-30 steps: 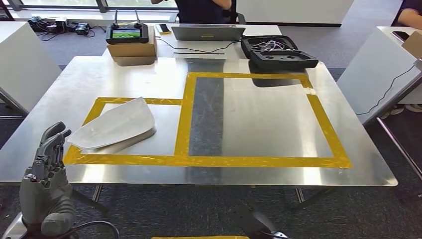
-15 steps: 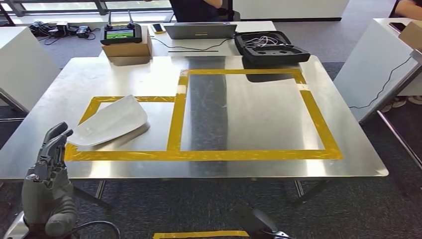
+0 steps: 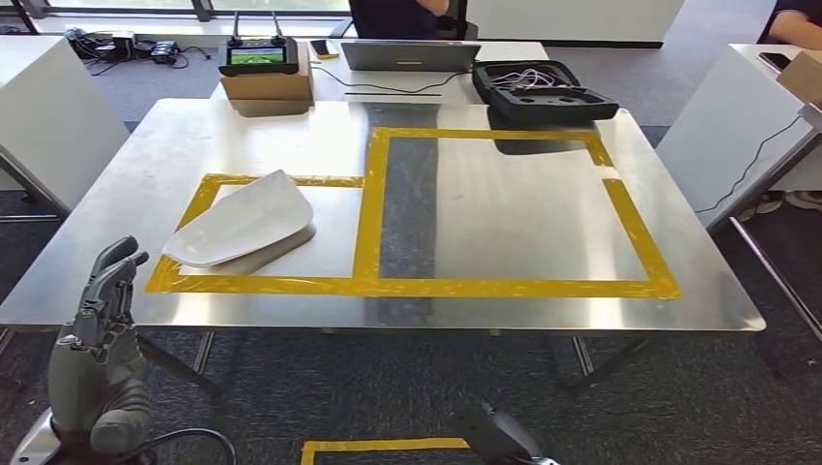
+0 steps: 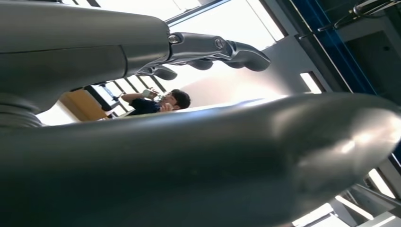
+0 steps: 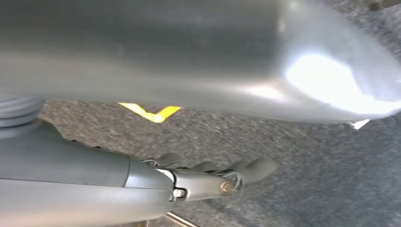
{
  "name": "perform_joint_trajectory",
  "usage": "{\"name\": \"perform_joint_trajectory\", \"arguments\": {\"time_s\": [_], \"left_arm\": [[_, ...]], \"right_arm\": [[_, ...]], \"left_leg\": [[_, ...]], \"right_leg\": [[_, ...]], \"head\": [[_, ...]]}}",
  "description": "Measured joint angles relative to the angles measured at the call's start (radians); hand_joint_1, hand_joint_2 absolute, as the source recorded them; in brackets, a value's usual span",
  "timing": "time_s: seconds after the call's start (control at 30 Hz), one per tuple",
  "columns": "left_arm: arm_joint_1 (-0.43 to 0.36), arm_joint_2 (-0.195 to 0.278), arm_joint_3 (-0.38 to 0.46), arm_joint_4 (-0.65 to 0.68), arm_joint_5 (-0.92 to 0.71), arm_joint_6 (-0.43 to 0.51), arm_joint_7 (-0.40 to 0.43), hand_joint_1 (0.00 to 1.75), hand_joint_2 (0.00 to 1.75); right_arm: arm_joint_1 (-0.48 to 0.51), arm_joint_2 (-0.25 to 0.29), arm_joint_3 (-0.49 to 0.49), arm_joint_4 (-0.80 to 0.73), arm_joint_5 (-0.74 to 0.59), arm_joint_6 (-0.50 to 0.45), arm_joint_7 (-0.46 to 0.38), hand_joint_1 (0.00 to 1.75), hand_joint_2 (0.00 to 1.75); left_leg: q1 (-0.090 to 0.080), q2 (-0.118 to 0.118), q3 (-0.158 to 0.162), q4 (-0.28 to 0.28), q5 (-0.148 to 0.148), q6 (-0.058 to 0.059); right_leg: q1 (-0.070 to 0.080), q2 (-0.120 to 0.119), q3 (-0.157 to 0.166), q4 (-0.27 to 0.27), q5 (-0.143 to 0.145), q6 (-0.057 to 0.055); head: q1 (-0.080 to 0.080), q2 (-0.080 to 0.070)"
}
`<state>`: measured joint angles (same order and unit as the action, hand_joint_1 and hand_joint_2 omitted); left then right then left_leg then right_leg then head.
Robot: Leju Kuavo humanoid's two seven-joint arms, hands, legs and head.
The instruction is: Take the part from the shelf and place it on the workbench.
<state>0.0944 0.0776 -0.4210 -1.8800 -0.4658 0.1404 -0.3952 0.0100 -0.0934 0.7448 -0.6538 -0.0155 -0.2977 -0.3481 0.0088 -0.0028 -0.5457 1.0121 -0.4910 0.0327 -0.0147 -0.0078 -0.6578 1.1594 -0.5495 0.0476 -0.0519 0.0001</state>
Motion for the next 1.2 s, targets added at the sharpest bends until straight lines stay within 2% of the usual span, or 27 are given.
{"name": "perform_joint_trajectory", "arguments": {"time_s": [0.03, 0.07, 0.1, 0.13, 0.23, 0.27, 0.33, 0.4, 0.43, 0.47, 0.53, 0.57, 0.6, 0.63, 0.67, 0.73, 0.77, 0.8, 0.9, 0.93, 1.0, 1.07, 1.1, 1.13, 1.17, 1.2], "left_arm": [[0.000, 0.000, 0.000, 0.001, 0.000, 0.000, 0.000, 0.00, 0.00], [0.001, 0.000, 0.000, 0.003, 0.000, 0.000, 0.000, 0.00, 0.00], [0.001, 0.000, 0.000, 0.004, 0.000, 0.000, 0.000, 0.00, 0.00], [0.002, 0.001, 0.000, 0.005, 0.000, 0.000, 0.000, 0.00, 0.00], [0.004, 0.001, 0.000, 0.004, 0.000, 0.000, 0.000, 0.00, 0.00], [0.005, 0.001, 0.000, 0.004, 0.000, 0.000, 0.000, 0.00, 0.00], [0.008, 0.002, 0.000, 0.003, 0.000, 0.000, 0.000, 0.00, 0.00], [0.010, 0.003, 0.000, 0.000, -0.001, 0.000, 0.000, 0.00, 0.00], [0.012, 0.004, 0.000, -0.002, -0.003, 0.000, 0.000, 0.00, 0.00], [0.013, 0.005, 0.000, -0.004, -0.005, 0.000, 0.000, 0.00, 0.00], [0.018, 0.007, 0.000, -0.004, -0.008, 0.000, 0.000, 0.00, 0.00], [0.021, 0.008, 0.000, -0.004, -0.009, 0.000, 0.000, 0.00, 0.00], [0.023, 0.009, 0.000, -0.004, -0.009, 0.000, 0.000, 0.00, 0.00], [0.024, 0.009, 0.000, -0.004, -0.010, 0.000, 0.000, 0.00, 0.00], [0.024, 0.009, 0.000, -0.005, -0.010, 0.000, 0.001, 0.00, 0.00], [0.023, 0.007, 0.000, -0.005, -0.014, -0.001, 0.007, 0.00, 0.00], [0.023, 0.005, 0.000, -0.006, -0.016, -0.001, 0.011, 0.00, 0.00], [0.023, 0.002, 0.000, -0.008, -0.019, -0.002, 0.015, 0.00, 0.00], [0.023, -0.008, 0.000, -0.011, -0.026, -0.003, 0.022, 0.00, 0.00], [0.023, -0.010, 0.000, -0.011, -0.027, -0.003, 0.024, 0.00, 0.00], [0.020, -0.014, 0.000, -0.010, -0.028, -0.004, 0.024, 0.00, 0.00], [0.013, -0.016, 0.000, -0.006, -0.028, -0.007, 0.024, 0.00, 0.00], [0.010, -0.016, 0.000, -0.003, -0.027, -0.009, 0.024, 0.00, 0.00], [0.008, -0.016, 0.000, 0.001, -0.026, -0.011, 0.024, 0.00, 0.00], [0.007, -0.016, 0.000, 0.004, -0.025, -0.011, 0.024, 0.00, 0.00], [0.005, -0.016, 0.000, 0.006, -0.025, -0.012, 0.024, 0.00, 0.00]], "right_arm": [[0.002, 0.000, 0.000, 0.000, 0.000, -0.001, 0.000, 0.00, 0.00], [0.005, 0.000, 0.000, 0.000, 0.000, -0.001, 0.000, 0.00, 0.00], [0.007, -0.001, 0.001, 0.000, 0.000, -0.001, 0.000, 0.00, 0.00], [0.008, -0.001, 0.001, 0.000, 0.000, -0.001, 0.001, 0.00, 0.00], [0.006, -0.002, 0.002, -0.004, 0.002, -0.003, 0.004, 0.00, 0.00], [0.004, -0.003, 0.002, -0.007, 0.003, -0.004, 0.005, 0.00, 0.00], [0.003, -0.005, 0.004, -0.012, 0.004, -0.004, 0.006, 0.00, 0.00], [0.002, -0.006, 0.006, -0.015, 0.005, -0.004, 0.007, 0.00, 0.00], [0.002, -0.006, 0.007, -0.017, 0.005, -0.003, 0.008, 0.00, 0.00], [0.002, -0.006, 0.008, -0.019, 0.006, -0.002, 0.008, 0.00, 0.00], [0.003, -0.006, 0.010, -0.021, 0.006, -0.001, 0.010, 0.00, 0.00], [0.003, -0.006, 0.010, -0.022, 0.006, -0.001, 0.012, 0.00, 0.00], [0.003, -0.006, 0.011, -0.022, 0.006, -0.001, 0.015, 0.00, 0.00], [0.003, -0.006, 0.011, -0.022, 0.006, -0.001, 0.018, 0.00, 0.00], [0.002, -0.006, 0.012, -0.023, 0.007, 0.000, 0.020, 0.00, 0.00], [-0.001, -0.006, 0.012, -0.024, 0.007, 0.001, 0.023, 0.00, 0.00], [-0.004, -0.006, 0.012, -0.024, 0.007, 0.001, 0.024, 0.00, 0.00], [-0.007, -0.007, 0.012, -0.025, 0.008, 0.002, 0.024, 0.00, 0.00], [-0.011, -0.007, 0.012, -0.025, 0.009, 0.006, 0.025, 0.00, 0.00], [-0.012, -0.007, 0.012, -0.025, 0.009, 0.008, 0.025, 0.00, 0.00], [-0.016, -0.006, 0.012, -0.025, 0.010, 0.013, 0.025, 0.00, 0.00], [-0.022, -0.006, 0.012, -0.024, 0.010, 0.017, 0.025, 0.00, 0.00], [-0.023, -0.006, 0.012, -0.023, 0.009, 0.018, 0.025, 0.00, 0.00], [-0.024, -0.006, 0.012, -0.022, 0.008, 0.018, 0.025, 0.00, 0.00], [-0.024, -0.006, 0.012, -0.022, 0.007, 0.018, 0.024, 0.00, 0.00], [-0.025, -0.006, 0.012, -0.021, 0.005, 0.018, 0.024, 0.00, 0.00]], "left_leg": [[-0.001, 0.001, -0.007, 0.001, 0.004, 0.002], [-0.003, 0.001, -0.014, 0.002, 0.008, 0.003], [-0.004, 0.001, -0.019, 0.003, 0.012, 0.003], [-0.005, 0.000, -0.023, 0.004, 0.014, 0.002], [-0.007, -0.001, -0.025, 0.007, 0.020, -0.006], [-0.007, -0.001, -0.026, 0.007, 0.023, -0.011], [-0.007, -0.001, -0.027, 0.004, 0.029, -0.023], [-0.006, -0.001, -0.030, 0.009, 0.026, -0.035], [-0.006, -0.001, -0.039, 0.028, 0.009, -0.041], [-0.005, -0.001, -0.055, 0.068, -0.020, -0.047], [-0.002, -0.001, -0.105, 0.194, -0.098, -0.056], [-0.001, -0.001, -0.126, 0.250, -0.124, -0.060], [0.001, -0.001, -0.133, 0.278, -0.132, -0.062], [0.002, -0.001, -0.119, 0.266, -0.120, -0.063], [0.003, 0.000, -0.086, 0.216, -0.094, -0.064], [0.005, 0.001, -0.006, 0.079, -0.046, -0.060], [0.005, 0.000, 0.017, 0.034, -0.035, -0.054], [0.004, -0.001, 0.025, 0.013, -0.032, -0.047], [0.001, -0.003, 0.016, 0.009, -0.020, -0.021], [0.001, -0.003, 0.013, 0.007, -0.015, -0.014], [0.003, -0.001, 0.001, 0.005, -0.004, -0.003], [0.001, 0.000, -0.013, 0.006, 0.005, 0.001], [0.001, 0.000, -0.019, 0.006, 0.010, 0.001], [0.000, 0.000, -0.023, 0.007, 0.013, 0.000], [0.000, 0.000, -0.025, 0.007, 0.016, -0.001], [0.000, -0.001, -0.027, 0.007, 0.018, -0.003]], "right_leg": [[0.000, 0.000, -0.028, 0.070, -0.036, 0.002], [0.000, 0.000, -0.046, 0.122, -0.057, 0.002], [0.001, 0.001, -0.047, 0.139, -0.059, 0.001], [0.001, 0.001, -0.025, 0.113, -0.043, -0.002], [0.008, 0.002, 0.100, -0.096, 0.031, -0.019], [0.011, 0.002, 0.123, -0.139, 0.041, -0.024], [0.018, 0.001, 0.128, -0.157, 0.049, -0.032], [0.014, -0.001, 0.125, -0.164, 0.059, -0.044], [0.011, -0.002, 0.123, -0.168, 0.065, -0.051], [0.008, -0.004, 0.120, -0.172, 0.071, -0.056], [0.008, -0.006, 0.109, -0.171, 0.078, -0.061], [0.008, -0.006, 0.102, -0.170, 0.082, -0.061], [0.007, -0.007, 0.095, -0.167, 0.085, -0.059], [0.007, -0.007, 0.089, -0.164, 0.087, -0.058], [0.006, -0.007, 0.084, -0.159, 0.089, -0.056], [0.006, -0.006, 0.075, -0.148, 0.090, -0.048], [0.008, -0.006, 0.071, -0.143, 0.091, -0.043], [0.009, -0.005, 0.069, -0.141, 0.093, -0.036], [0.007, -0.004, 0.064, -0.141, 0.099, -0.017], [0.005, -0.004, 0.058, -0.128, 0.087, -0.011], [0.004, -0.001, 0.020, -0.040, 0.023, -0.004], [0.004, -0.001, -0.032, 0.093, -0.049, 0.000], [0.004, 0.000, -0.044, 0.131, -0.062, 0.000], [0.004, 0.000, -0.036, 0.131, -0.056, -0.002], [0.004, 0.000, -0.007, 0.091, -0.033, -0.005], [0.005, 0.000, 0.037, 0.020, -0.002, -0.009]], "head": [[0.000, 0.000], [0.000, 0.000], [0.000, 0.000], [0.000, 0.000], [0.000, 0.000], [0.000, 0.000], [0.000, 0.000], [0.000, 0.000], [0.000, 0.000], [-0.001, 0.000], [-0.001, 0.000], [-0.001, 0.000], [-0.001, 0.000], [-0.001, 0.000], [-0.001, 0.000], [-0.001, 0.000], [-0.001, 0.000], [-0.001, 0.000], [-0.001, 0.000], [-0.001, 0.000], [0.000, 0.000], [0.000, 0.000], [0.000, 0.000], [0.000, 0.000], [0.000, 0.000], [0.000, 0.000]]}}
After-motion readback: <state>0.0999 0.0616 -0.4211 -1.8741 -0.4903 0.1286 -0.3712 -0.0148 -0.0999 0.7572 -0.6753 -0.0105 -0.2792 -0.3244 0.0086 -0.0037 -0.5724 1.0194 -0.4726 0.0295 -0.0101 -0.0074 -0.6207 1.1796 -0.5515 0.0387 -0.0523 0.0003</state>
